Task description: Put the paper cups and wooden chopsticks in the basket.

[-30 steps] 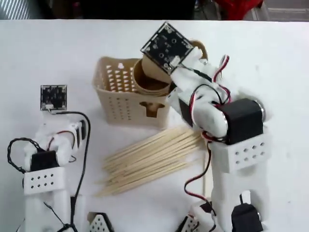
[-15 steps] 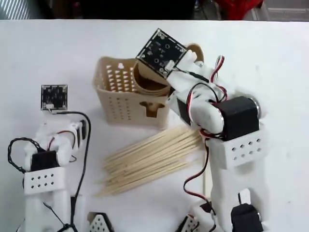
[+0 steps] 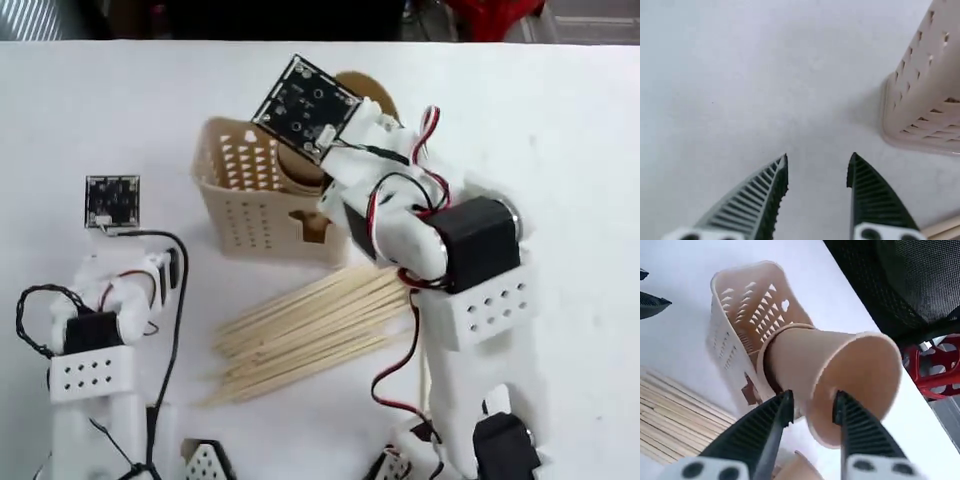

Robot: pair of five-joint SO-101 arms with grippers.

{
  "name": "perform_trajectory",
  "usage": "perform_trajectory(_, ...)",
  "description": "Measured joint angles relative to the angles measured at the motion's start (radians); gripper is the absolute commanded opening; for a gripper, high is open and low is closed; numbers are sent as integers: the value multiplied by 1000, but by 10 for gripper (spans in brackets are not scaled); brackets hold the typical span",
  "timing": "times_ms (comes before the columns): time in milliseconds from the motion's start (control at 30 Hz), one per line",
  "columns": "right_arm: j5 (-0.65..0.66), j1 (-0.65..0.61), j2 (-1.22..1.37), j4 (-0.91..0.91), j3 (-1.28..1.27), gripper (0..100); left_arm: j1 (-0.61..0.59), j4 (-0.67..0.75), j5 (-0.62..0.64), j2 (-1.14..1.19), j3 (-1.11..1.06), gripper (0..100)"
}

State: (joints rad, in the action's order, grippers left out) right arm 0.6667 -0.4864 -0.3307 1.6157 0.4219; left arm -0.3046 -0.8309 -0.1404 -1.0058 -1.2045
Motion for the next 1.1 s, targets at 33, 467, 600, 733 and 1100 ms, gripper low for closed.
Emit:
perform_trajectory(33,0,-2,2,-15,0,132,0,0,0,0,0,199)
perform_trajectory(467,-101,-87,81,-189,0,242,0,0,0,0,0,199)
perform_trajectory(600,-101,-87,146,-196,0,234,0,0,0,0,0,199)
perform_trajectory(733,-101,-89,203,-244,-2,234,0,0,0,0,0,199)
perform_trajectory(1100,-101,-86,152,-170,-2,234,0,0,0,0,0,199)
